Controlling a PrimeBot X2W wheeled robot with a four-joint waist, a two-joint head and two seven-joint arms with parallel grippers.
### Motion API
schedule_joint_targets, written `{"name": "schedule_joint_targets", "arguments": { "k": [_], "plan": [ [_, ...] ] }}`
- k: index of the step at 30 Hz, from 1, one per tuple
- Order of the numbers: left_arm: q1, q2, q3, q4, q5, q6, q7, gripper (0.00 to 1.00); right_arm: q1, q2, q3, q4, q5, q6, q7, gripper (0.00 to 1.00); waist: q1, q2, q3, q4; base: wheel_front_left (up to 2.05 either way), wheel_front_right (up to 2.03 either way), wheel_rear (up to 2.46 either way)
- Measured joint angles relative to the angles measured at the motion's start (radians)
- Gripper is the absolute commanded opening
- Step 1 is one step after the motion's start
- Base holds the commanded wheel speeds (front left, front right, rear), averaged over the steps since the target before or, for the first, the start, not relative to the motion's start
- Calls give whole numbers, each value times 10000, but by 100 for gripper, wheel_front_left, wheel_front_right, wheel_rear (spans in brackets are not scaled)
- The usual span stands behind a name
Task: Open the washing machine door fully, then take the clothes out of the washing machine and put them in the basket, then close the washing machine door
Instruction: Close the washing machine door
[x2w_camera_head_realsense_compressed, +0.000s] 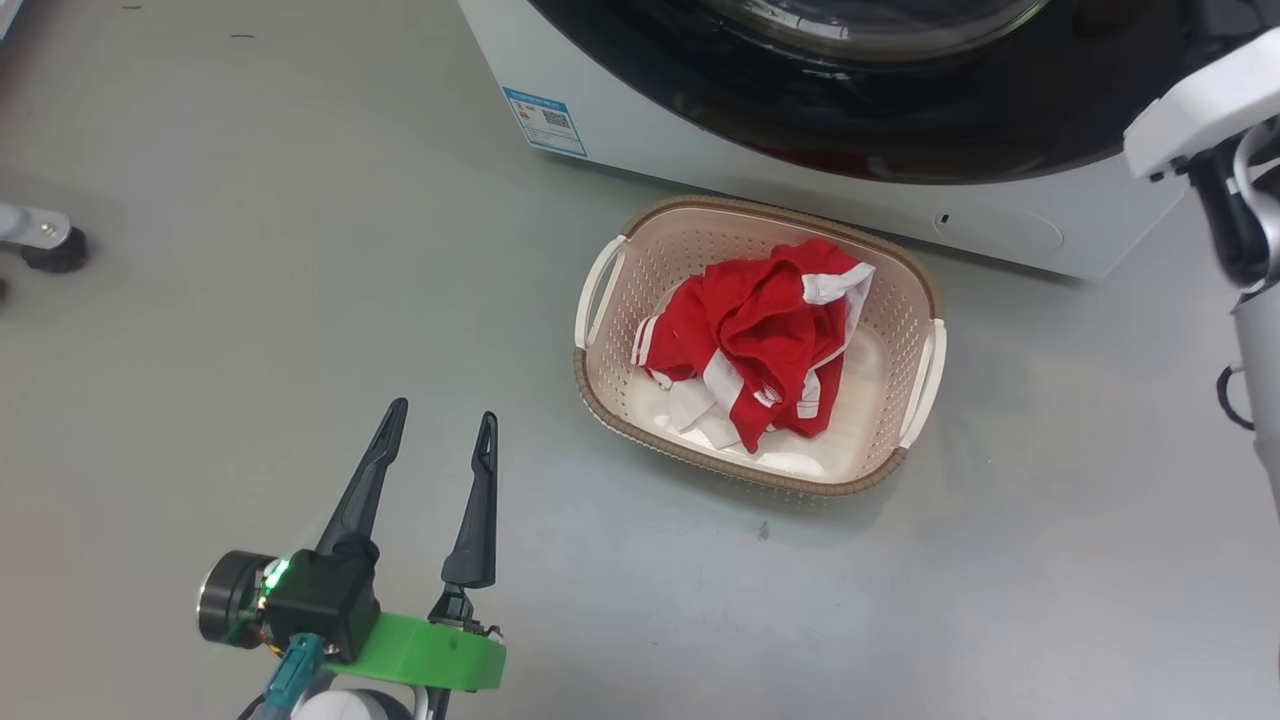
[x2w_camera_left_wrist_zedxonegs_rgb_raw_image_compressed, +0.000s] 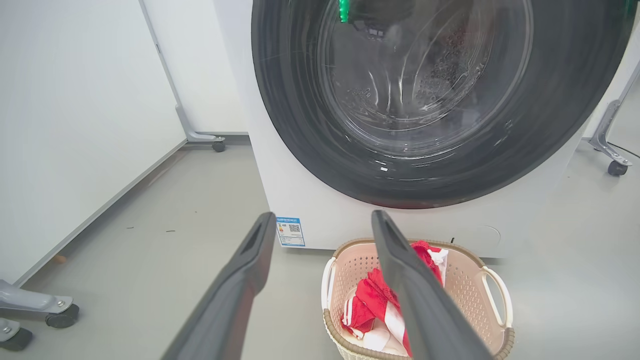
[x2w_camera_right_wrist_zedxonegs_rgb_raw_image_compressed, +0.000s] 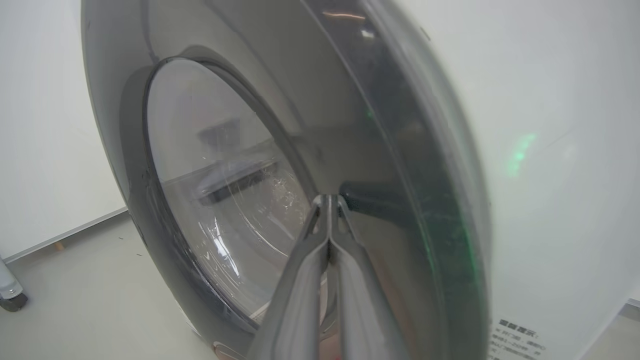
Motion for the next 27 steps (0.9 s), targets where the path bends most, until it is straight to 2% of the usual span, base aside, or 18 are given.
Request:
{"name": "schedule_joint_targets", "arguments": {
  "k": [10,19,27],
  "plan": [
    [-158,-15,-121,163,-27,10,-10,100,-881,-253,-387,819,0,-17,-222,0,0,0,104,163,0,0,0],
    [-360,-31,-280,426,-23,10,-13,100,-967,-284,-523,1595,50,-17,-755,0,0,0,-95,264,0,0,0],
    [-359,-31,-190,527,-4,17,-36,100,-862,15,-291,2086,211,-17,-1104,0,0,0,-419,213,0,0,0]
  ]
}}
